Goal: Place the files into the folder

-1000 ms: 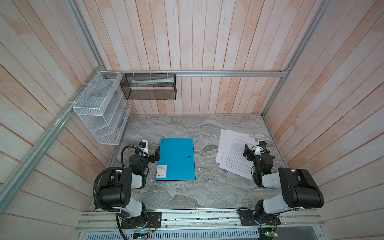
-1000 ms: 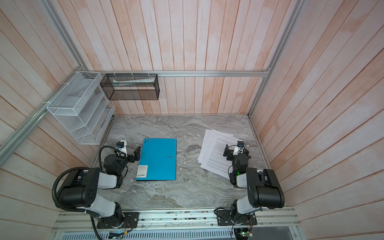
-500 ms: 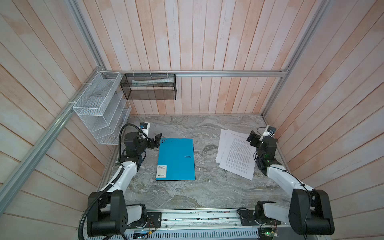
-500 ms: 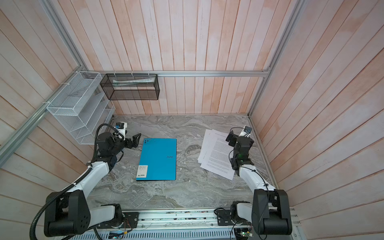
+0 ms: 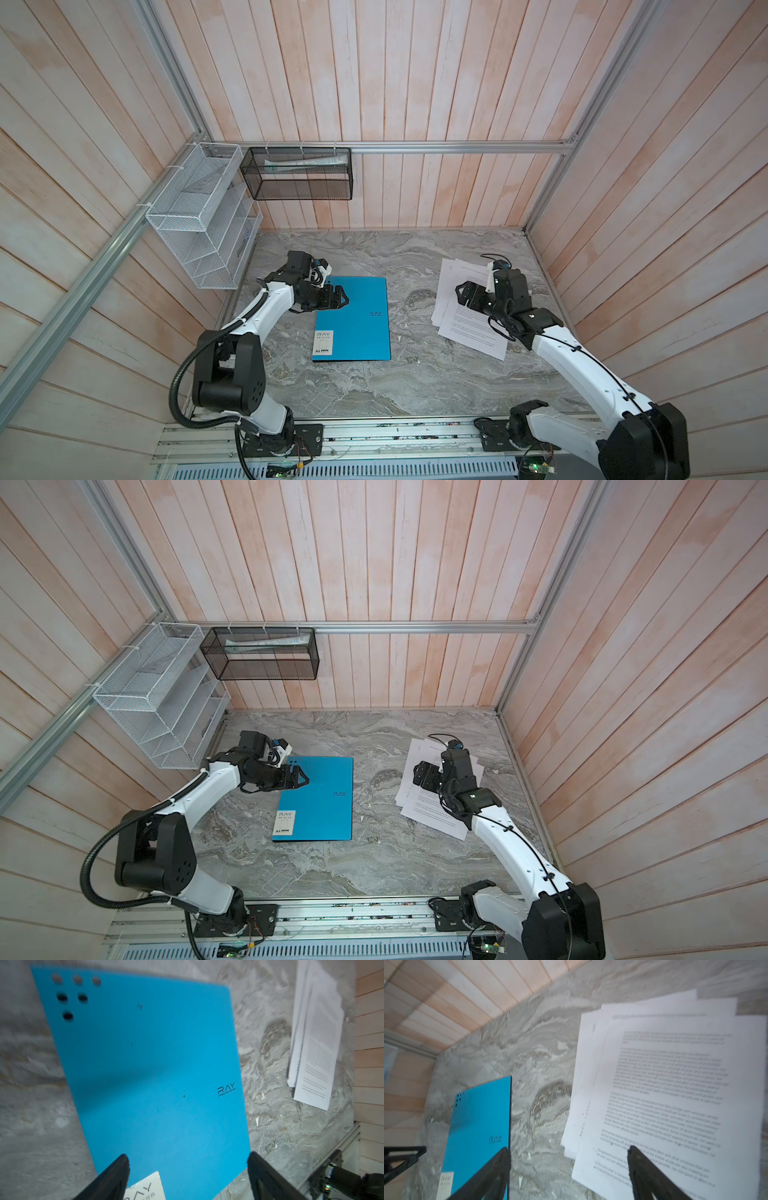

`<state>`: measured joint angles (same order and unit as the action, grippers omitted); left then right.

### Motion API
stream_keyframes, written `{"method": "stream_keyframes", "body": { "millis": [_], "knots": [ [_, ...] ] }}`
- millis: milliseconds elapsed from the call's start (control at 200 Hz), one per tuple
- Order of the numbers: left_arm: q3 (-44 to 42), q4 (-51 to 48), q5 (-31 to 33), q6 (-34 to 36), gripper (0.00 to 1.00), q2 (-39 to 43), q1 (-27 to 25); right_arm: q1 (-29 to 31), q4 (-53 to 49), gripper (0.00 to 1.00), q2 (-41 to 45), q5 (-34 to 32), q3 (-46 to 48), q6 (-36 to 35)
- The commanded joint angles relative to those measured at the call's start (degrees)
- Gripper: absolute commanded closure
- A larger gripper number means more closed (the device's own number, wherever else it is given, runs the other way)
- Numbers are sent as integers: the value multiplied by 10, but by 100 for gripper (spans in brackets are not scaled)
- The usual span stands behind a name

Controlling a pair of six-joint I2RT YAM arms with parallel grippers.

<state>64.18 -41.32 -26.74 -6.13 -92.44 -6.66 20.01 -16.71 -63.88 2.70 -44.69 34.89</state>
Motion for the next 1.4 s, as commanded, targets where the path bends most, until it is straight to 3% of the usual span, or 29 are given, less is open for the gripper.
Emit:
{"method": "stream_keyframes", "body": {
  "millis": [0,165,340,525,715,1131,1396],
  "knots": [
    [21,-37,15,-37,13,-21,1,27,-29,13,8,33,15,30],
    [-8,16,114,-16,13,-9,2,47,-6,12,-3,77,31,29],
    [-49,48,115,-19,9,28,2,56,14,11,-32,119,22,9],
    [-52,34,153,3,6,13,4,62,32,11,-77,155,9,-16],
    [-50,39,86,14,6,-15,0,73,62,11,-104,178,15,-14],
    [-23,75,48,58,6,-60,-18,100,93,10,-139,227,36,3],
    [-19,78,-71,38,6,-63,-62,124,84,9,-153,246,21,37]
  ]
}}
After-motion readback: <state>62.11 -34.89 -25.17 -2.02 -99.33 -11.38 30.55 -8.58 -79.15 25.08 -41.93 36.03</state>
